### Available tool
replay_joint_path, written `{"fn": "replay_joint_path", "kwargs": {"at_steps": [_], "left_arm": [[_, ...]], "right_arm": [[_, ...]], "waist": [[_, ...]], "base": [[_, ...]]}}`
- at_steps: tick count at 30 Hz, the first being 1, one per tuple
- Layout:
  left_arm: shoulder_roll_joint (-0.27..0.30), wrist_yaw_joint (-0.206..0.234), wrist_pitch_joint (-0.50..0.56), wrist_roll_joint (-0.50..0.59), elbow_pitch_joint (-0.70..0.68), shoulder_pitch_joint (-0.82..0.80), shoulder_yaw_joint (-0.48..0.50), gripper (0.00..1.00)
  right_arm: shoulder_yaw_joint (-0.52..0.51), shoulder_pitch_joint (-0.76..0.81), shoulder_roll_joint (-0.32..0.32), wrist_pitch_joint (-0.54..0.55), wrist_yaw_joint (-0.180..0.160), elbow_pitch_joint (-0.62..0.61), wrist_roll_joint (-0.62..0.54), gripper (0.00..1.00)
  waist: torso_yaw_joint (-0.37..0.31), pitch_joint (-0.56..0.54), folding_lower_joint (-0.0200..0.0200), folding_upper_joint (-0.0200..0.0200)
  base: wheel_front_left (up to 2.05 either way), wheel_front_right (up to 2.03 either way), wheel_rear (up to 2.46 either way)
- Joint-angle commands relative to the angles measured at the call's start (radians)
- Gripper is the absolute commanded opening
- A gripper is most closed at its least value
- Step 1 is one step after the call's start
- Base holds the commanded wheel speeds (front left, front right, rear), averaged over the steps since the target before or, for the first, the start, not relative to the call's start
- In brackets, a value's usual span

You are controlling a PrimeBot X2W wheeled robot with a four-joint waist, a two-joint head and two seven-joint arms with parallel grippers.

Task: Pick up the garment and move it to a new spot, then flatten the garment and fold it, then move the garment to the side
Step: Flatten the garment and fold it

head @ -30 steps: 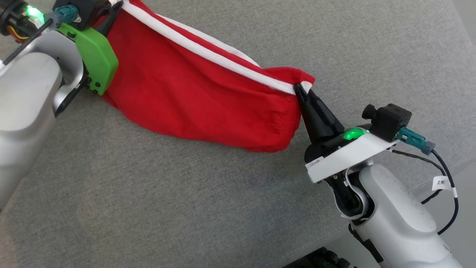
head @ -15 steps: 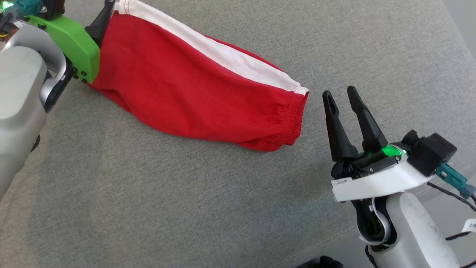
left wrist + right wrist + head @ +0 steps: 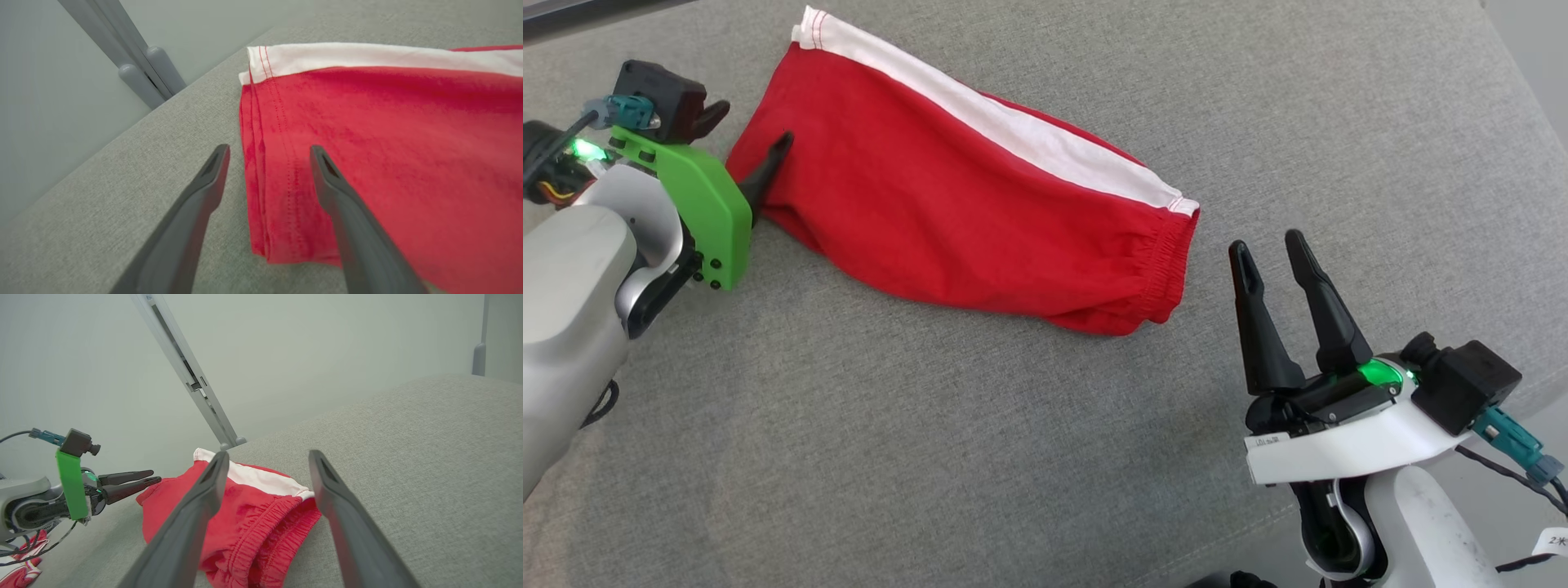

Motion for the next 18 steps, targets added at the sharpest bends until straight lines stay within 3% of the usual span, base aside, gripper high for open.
{"fn": "replay_joint_path", "kwargs": {"at_steps": [1, 12, 13, 14, 18], "left_arm": [[0.01, -0.002, 0.011, -0.017, 0.001, 0.017, -0.002, 1.0], [0.001, -0.002, 0.103, -0.072, 0.059, 0.077, -0.012, 1.0], [0.0, -0.002, 0.114, -0.08, 0.055, 0.082, -0.013, 0.16], [-0.001, -0.002, 0.118, -0.083, 0.048, 0.083, -0.013, 0.0], [-0.001, -0.002, 0.103, -0.094, 0.023, 0.073, -0.011, 0.0]], "right_arm": [[0.005, -0.014, 0.003, -0.003, 0.001, 0.002, -0.007, 1.0], [0.021, -0.04, 0.007, -0.003, 0.001, 0.023, 0.008, 1.0], [0.018, -0.039, 0.007, -0.003, 0.001, 0.024, 0.009, 1.0], [0.016, -0.038, 0.007, -0.003, 0.001, 0.025, 0.009, 1.0], [0.012, -0.028, 0.008, -0.003, 0.001, 0.028, 0.003, 1.0]], "waist": [[-0.002, 0.004, 0.0, 0.0], [-0.023, 0.016, 0.0, 0.0], [-0.022, 0.013, 0.0, 0.0], [-0.02, 0.011, 0.0, 0.0], [-0.003, -0.01, 0.0, 0.0]], "base": [[0.0, 0.0, 0.0], [0.0, 0.0, 0.0], [0.0, 0.0, 0.0], [0.0, 0.0, 0.0], [0.0, 0.0, 0.0]]}}
